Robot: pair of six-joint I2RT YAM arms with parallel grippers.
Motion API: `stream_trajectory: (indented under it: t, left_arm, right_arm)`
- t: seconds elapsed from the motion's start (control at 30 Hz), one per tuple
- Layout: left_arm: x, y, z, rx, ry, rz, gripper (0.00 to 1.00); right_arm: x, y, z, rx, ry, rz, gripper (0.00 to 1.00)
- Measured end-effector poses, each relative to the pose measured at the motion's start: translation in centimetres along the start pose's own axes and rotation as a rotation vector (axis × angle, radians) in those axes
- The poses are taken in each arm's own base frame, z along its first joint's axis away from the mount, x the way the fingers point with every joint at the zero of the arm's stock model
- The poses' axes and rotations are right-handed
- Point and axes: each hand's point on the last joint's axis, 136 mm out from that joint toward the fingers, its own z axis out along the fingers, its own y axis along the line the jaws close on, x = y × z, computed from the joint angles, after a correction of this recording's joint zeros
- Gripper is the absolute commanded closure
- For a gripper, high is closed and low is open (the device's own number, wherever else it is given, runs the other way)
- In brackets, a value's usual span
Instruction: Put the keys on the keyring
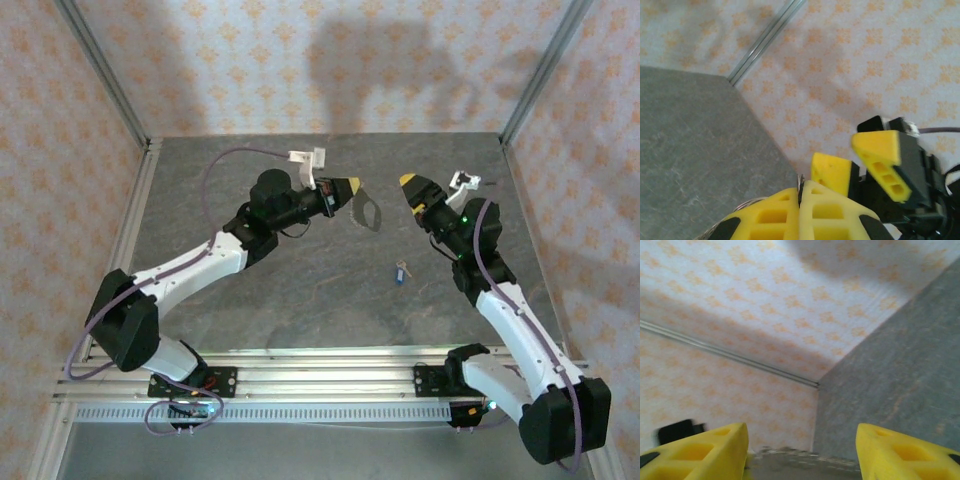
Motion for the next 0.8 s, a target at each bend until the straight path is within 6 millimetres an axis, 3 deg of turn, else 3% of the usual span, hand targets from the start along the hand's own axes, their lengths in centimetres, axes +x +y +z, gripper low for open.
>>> stream_trajectory:
  t: [0.33, 0.6, 0.8]
  left_arm:
    - [-0.3, -2.3, -2.5, 0.079, -0.04, 0.246, 1.0]
    - [-0.7, -3.6, -2.6, 0.137, -0.06, 0.308, 1.0]
    - [-0.8, -3.9, -2.6, 0.156, -0.07, 0.318, 1.0]
  right_arm:
    - [2.3, -6.9, -1.6, 0.258, 0.044, -0.053, 0.36]
    - [3.2, -9.7, -2.5, 0.368, 0.077, -0.105, 0.35]
    - [3.6, -10.7, -2.9, 0.41, 0.097, -0.131, 0.35]
